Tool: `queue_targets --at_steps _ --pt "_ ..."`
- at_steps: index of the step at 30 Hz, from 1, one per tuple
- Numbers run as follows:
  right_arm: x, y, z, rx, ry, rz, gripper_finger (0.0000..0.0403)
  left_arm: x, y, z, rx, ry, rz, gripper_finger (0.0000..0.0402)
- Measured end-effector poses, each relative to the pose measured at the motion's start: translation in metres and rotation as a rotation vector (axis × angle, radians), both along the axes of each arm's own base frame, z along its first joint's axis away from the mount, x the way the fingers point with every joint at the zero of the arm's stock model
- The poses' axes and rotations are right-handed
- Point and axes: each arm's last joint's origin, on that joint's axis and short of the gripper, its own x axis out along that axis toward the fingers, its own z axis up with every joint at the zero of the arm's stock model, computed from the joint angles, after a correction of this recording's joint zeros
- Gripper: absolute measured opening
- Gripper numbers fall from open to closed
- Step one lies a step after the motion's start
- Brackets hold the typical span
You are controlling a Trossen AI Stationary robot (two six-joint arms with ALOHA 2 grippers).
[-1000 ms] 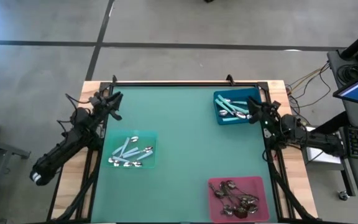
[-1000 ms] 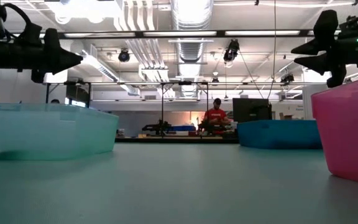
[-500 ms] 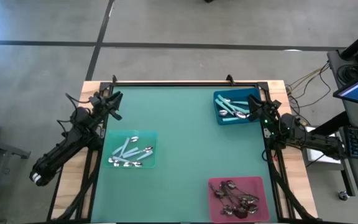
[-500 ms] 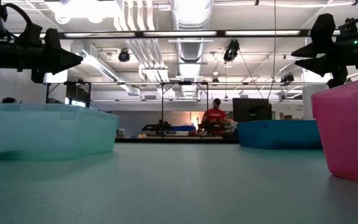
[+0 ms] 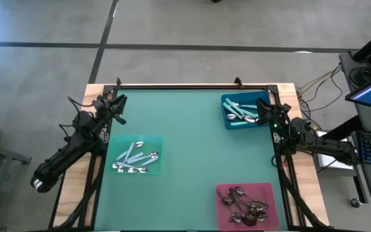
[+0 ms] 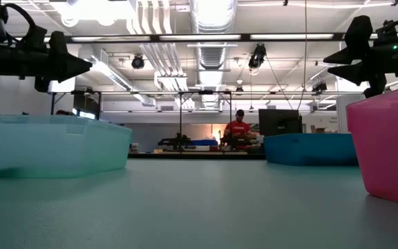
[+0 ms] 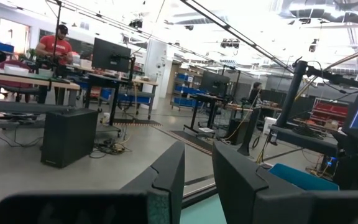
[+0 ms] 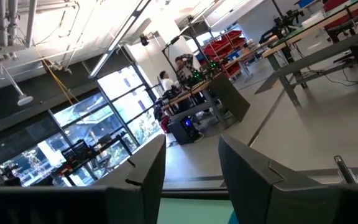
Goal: Sort silverware by color (type)
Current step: Return to Home Position
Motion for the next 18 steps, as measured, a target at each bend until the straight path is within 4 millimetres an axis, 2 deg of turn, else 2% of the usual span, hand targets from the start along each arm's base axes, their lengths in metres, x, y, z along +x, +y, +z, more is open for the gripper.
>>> queue_targets --at_steps 18 --pt "0.0 0.0 0.0 0.0 0.0 0.0 0.0134 0.0 0.0 0.0001 0.0 0.0 0.0 0.0066"
